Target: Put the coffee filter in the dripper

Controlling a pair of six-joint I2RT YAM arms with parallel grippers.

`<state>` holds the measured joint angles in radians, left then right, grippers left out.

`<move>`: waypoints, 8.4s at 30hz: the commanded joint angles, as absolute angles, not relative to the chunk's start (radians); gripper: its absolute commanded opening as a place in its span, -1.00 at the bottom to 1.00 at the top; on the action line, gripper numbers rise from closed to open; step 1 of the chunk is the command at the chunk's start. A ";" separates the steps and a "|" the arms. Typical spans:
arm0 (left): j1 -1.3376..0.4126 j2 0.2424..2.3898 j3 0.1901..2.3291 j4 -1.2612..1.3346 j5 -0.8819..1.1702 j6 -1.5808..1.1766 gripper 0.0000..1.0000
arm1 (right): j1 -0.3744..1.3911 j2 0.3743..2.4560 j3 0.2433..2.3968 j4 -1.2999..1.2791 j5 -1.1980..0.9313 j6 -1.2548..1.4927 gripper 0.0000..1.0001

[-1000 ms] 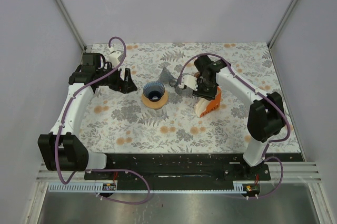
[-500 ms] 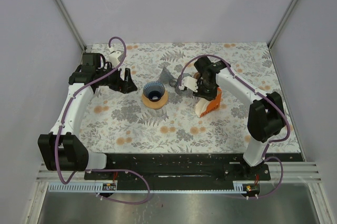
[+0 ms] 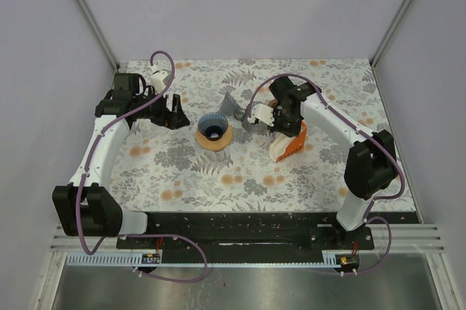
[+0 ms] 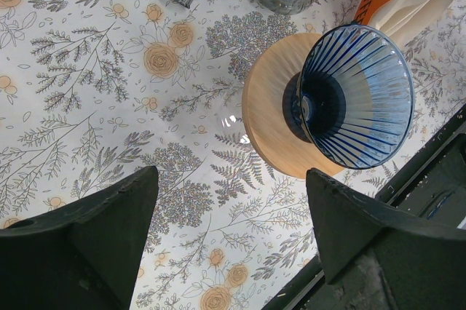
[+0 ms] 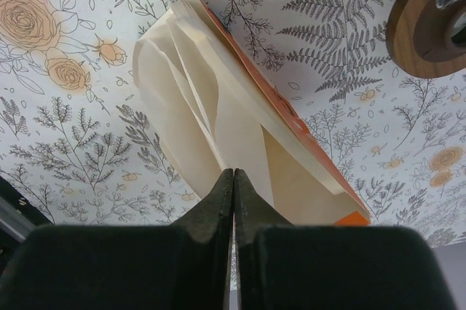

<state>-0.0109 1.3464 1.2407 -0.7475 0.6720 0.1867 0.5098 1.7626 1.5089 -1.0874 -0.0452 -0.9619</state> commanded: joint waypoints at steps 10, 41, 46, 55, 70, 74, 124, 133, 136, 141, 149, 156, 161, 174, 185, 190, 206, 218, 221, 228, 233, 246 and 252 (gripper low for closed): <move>-0.003 1.351 1.261 -0.724 0.709 0.195 0.72 | 0.526 1.701 1.577 -1.114 -0.069 -0.969 -0.93; -0.354 1.296 1.382 -0.592 0.879 0.100 0.61 | 0.526 1.743 1.523 -1.071 -0.163 -0.977 -0.77; -0.377 1.292 1.365 -0.591 0.851 0.113 0.61 | 0.529 1.735 1.532 -1.071 -0.172 -0.963 -0.58; -0.475 1.324 1.377 -0.594 0.795 0.138 0.61 | 0.528 1.683 1.566 -1.062 -0.219 -0.910 -0.31; -0.808 1.439 1.491 -0.664 0.588 0.218 0.39 | 0.333 1.505 1.654 -0.856 -0.011 -0.254 -0.09; -0.916 1.529 1.526 -0.629 0.519 0.210 0.37 | 0.236 1.436 1.600 -0.780 0.020 -0.106 -0.01; -0.939 2.089 1.740 -0.505 0.272 0.204 -0.46 | 0.233 1.169 1.335 -0.640 0.003 -0.121 0.10; -0.939 2.080 1.738 -0.505 0.273 0.201 -0.70 | 0.233 1.161 1.318 -0.624 -0.048 -0.127 0.10; -0.939 2.074 1.741 -0.520 0.278 0.195 -1.00 | 0.233 1.160 1.318 -0.624 -0.057 -0.127 0.10; -0.939 2.048 1.741 -0.535 0.276 0.192 -1.00 | 0.233 1.155 1.312 -0.620 -0.071 -0.130 0.11; -0.937 1.980 1.732 -0.569 0.253 0.227 -1.00 | 0.233 1.154 1.313 -0.621 -0.081 -0.133 0.11; -0.934 1.928 1.721 -0.581 0.262 0.242 -1.00 | 0.233 1.163 1.321 -0.620 -0.092 -0.135 0.11; -0.930 1.895 1.732 -0.623 0.273 0.261 -1.00 | 0.233 1.164 1.327 -0.624 -0.092 -0.130 0.12; -0.919 1.639 1.698 -0.952 0.400 0.641 -1.00 | 0.241 1.236 1.492 -0.764 -0.299 -0.109 0.78; -0.928 1.500 1.704 -1.312 0.417 0.956 -1.00 | 0.528 1.437 1.811 -1.049 -0.480 -0.137 0.73; -0.945 1.490 1.706 -1.319 0.361 0.957 -1.00 | 0.534 1.505 1.839 -1.101 -0.570 -0.057 0.70; -0.973 1.497 1.804 -1.322 0.319 0.951 -1.00 | 0.575 1.511 1.622 -0.968 -0.749 0.120 0.57; -0.973 1.500 1.789 -1.252 0.215 0.937 -1.00 | 0.587 1.512 1.554 -0.913 -0.793 0.166 0.29; -0.973 1.502 1.795 -1.247 0.207 0.937 -1.00 | 0.595 1.531 1.554 -0.940 -0.767 0.153 0.12; -0.973 1.499 1.801 -1.240 0.178 0.928 -1.00 | 0.595 1.531 1.569 -0.957 -0.726 0.137 -0.68; -0.969 1.488 1.805 -1.168 0.123 0.856 -1.00 | 0.594 1.511 1.592 -0.933 -0.637 0.124 -0.98; -0.729 1.413 1.954 -0.944 0.216 0.352 0.55 | 0.598 1.374 1.583 -0.677 -0.290 0.101 -1.00; -0.519 1.364 1.895 -0.822 0.247 -0.081 0.84 | 0.633 1.358 1.556 -0.407 -0.039 0.063 -1.00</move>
